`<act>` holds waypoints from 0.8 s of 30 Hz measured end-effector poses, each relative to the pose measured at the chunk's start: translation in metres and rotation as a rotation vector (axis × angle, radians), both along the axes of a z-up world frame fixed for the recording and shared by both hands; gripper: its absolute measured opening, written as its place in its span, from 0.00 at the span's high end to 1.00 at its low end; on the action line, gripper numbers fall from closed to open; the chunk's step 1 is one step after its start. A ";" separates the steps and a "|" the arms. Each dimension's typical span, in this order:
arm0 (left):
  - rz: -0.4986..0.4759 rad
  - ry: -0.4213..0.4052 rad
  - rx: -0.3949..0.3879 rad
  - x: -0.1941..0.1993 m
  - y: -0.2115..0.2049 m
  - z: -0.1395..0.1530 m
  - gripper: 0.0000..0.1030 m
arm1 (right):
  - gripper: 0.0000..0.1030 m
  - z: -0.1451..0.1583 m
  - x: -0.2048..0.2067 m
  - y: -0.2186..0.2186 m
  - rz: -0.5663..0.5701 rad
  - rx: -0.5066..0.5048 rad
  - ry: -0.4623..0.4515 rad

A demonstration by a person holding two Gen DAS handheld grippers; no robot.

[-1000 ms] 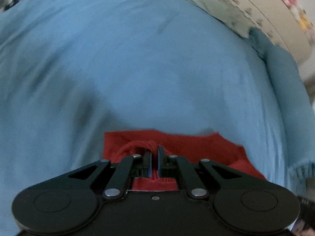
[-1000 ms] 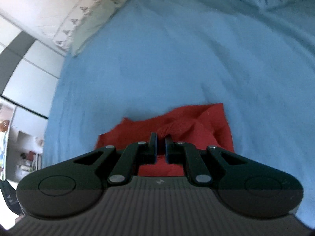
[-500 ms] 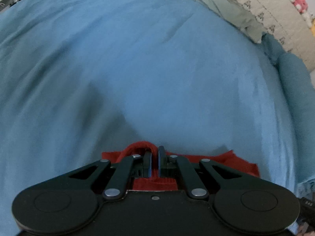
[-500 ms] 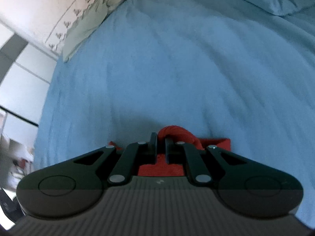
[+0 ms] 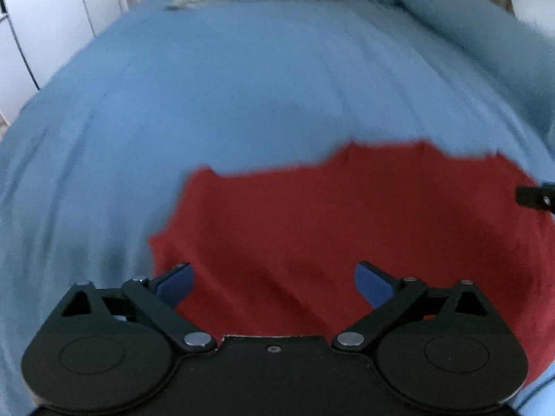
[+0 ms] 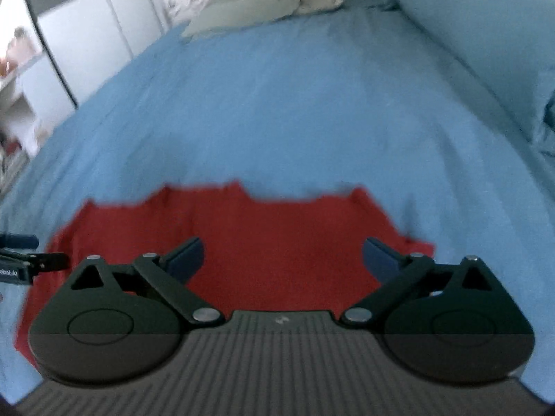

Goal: Fold small clothes
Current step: 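Open both tools and release the folded hem onto the sweater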

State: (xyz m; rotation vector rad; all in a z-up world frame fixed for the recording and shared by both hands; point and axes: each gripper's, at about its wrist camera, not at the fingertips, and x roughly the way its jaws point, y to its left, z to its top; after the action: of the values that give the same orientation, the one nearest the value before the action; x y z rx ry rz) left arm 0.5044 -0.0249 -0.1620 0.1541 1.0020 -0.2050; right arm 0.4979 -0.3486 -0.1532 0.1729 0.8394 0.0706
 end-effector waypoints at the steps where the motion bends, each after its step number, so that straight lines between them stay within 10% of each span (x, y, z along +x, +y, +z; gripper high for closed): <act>1: 0.004 0.021 0.001 -0.001 0.001 -0.008 0.02 | 0.00 -0.008 0.001 0.002 -0.001 -0.009 0.014; 10: 0.040 0.080 -0.030 0.002 0.015 -0.027 0.00 | 0.00 -0.054 0.016 -0.016 -0.032 -0.046 0.076; 24: 0.073 -0.035 0.093 -0.071 0.035 0.035 0.00 | 0.00 0.035 -0.084 -0.018 -0.066 -0.144 -0.083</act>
State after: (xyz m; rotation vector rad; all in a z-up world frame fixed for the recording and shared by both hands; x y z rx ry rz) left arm 0.4335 0.0098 -0.1273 0.2050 0.9816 -0.0887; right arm 0.4137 -0.3668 -0.1185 0.0620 0.7523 -0.0442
